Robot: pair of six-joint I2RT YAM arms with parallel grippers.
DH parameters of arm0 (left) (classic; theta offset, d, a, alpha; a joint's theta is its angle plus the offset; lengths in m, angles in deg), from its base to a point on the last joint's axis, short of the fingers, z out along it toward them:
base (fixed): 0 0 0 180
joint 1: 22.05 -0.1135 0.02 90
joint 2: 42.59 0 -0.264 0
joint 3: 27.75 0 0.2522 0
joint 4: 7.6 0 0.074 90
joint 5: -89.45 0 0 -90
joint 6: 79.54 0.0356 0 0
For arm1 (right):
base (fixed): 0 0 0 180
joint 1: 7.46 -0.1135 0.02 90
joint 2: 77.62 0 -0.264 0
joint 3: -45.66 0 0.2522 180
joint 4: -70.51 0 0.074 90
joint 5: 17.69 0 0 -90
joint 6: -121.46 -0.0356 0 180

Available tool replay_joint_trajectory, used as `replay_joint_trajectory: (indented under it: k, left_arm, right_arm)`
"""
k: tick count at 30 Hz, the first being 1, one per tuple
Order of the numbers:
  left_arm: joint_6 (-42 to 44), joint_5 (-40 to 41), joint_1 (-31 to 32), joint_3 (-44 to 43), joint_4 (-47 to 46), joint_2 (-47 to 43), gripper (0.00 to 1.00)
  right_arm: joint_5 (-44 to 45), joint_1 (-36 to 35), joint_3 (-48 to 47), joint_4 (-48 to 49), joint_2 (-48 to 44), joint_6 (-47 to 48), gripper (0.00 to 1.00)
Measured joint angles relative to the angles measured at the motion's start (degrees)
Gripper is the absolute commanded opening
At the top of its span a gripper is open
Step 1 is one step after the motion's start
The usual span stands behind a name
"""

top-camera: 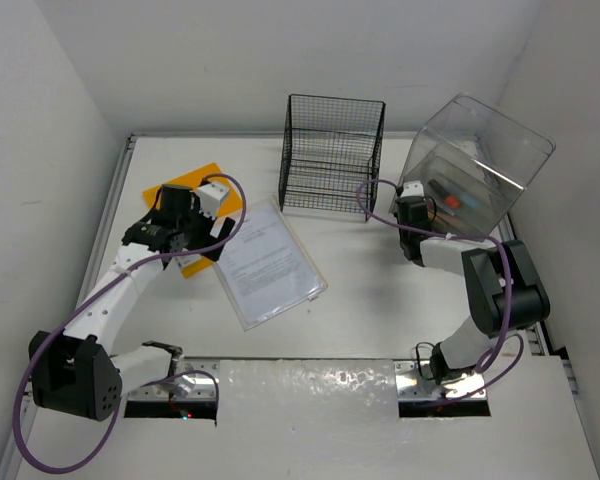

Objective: Organize the desk

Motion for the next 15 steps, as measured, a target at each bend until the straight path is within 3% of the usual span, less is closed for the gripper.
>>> replay_joint_trajectory:
  k: [5, 8, 12, 13, 15]
  left_arm:
    - [0.0, 0.0, 0.0, 0.0, 0.0, 0.0, 1.0]
    - [0.0, 0.04, 0.0, 0.0, 0.0, 0.0, 1.0]
    - [0.0, 0.46, 0.0, 0.0, 0.02, 0.0, 1.0]
    - [0.02, 0.52, 0.0, 0.0, 0.02, 0.0, 1.0]
    - [0.04, 0.9, 0.0, 0.0, 0.07, 0.07, 1.0]
  right_arm:
    - [-1.92, -1.27, -0.44, -5.4, -2.29, 4.76, 0.01]
    - [-3.61, -4.24, -2.1, -11.02, -4.87, 7.02, 0.19]
    - [-11.13, -6.93, -6.86, -19.89, -8.96, 7.37, 0.68]
    - [-13.68, -7.02, -7.87, -21.66, -10.36, 7.15, 0.71]
    - [-18.58, -6.97, -9.22, -24.55, -13.84, 6.27, 0.97]
